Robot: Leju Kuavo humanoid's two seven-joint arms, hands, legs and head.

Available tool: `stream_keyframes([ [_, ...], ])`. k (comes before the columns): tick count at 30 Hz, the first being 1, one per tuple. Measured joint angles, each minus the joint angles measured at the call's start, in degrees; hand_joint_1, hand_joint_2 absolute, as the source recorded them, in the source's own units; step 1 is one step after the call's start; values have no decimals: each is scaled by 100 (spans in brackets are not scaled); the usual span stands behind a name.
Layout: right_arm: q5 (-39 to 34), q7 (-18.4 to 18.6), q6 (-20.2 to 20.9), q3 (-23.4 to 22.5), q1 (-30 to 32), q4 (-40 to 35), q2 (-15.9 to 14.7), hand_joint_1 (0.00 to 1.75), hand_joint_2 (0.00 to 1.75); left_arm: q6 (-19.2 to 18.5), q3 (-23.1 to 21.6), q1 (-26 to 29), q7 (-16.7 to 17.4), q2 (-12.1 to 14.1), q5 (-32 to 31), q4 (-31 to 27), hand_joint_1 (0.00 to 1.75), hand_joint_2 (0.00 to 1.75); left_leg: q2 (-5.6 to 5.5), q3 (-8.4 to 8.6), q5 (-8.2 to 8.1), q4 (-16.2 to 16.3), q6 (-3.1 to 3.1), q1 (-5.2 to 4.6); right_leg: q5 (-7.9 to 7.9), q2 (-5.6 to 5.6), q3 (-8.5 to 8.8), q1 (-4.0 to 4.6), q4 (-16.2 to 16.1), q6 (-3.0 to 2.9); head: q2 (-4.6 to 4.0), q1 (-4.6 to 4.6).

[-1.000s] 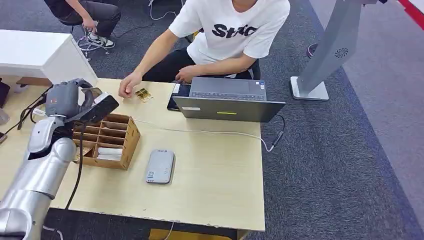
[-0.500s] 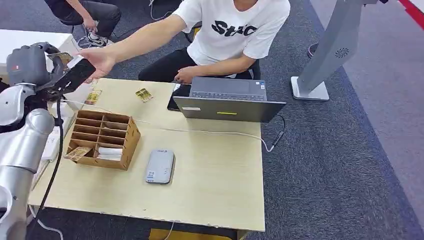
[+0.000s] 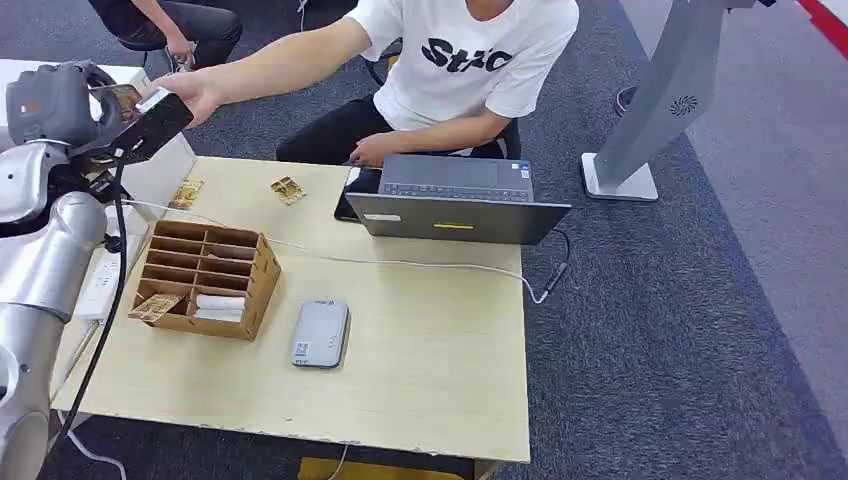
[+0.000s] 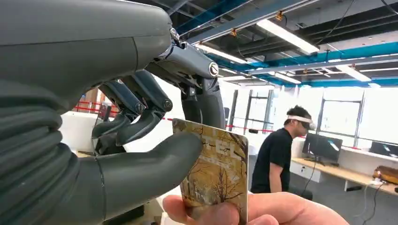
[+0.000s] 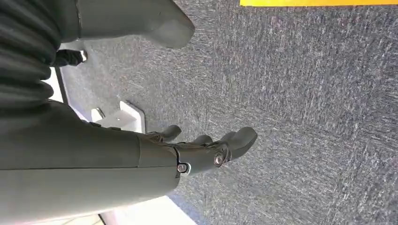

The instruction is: Pass the card to the sensor for recognition and then transmit it.

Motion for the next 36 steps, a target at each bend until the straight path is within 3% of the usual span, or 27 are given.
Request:
stream_keyframes([
  [5,-4,0,-2,0,1,0,0,0,175,20,0,-3,-127,-39,114,39,175,175,0,0,0,0,0,0,0,0,0,0,0,0,0,0],
  [6,-24,0,-2,0,0,0,0,0,175,55,4,1,-239,-59,274,39,152,175,0,0,0,0,0,0,0,0,0,0,0,0,0,0],
  [7,-48,-2,-4,0,0,0,0,0,175,77,31,17,-355,-102,471,28,0,175,-1,0,0,0,0,0,0,-1,0,0,0,0,0,2],
  [13,-105,-20,-7,-4,-1,2,2,0,175,173,315,511,-837,-452,1714,-947,0,175,-5,-4,-1,0,1,-2,0,-5,1,-2,-1,0,0,2],
  [19,-151,-79,-2,-11,1,2,24,0,175,151,315,1156,-940,-623,2059,-2323,0,175,-1,-1,-2,0,1,-7,0,-1,-1,-2,-2,0,0,2],
  [21,-166,-79,-2,-15,0,2,24,0,175,157,315,1357,-940,-623,2120,-2549,0,175,-1,-1,-2,0,1,-7,-1,-2,-1,1,-2,0,0,0],
  [25,-192,-81,-4,-39,2,2,24,0,175,214,315,1712,-1025,-601,2310,-2811,0,175,-2,-1,1,-1,-3,-2,-1,-3,-1,10,0,-1,0,0],
  [30,-227,-105,0,-55,4,2,26,0,175,540,315,2145,-1239,-463,2269,-2850,0,175,3,4,1,-4,-7,-1,-1,3,1,10,3,-3,0,-4],
  [36,-258,-109,-2,-70,0,2,26,0,175,660,343,2501,-1322,-330,2327,-2859,0,175,-8,-3,2,-5,-7,0,-3,-9,4,10,4,-6,0,0],
])
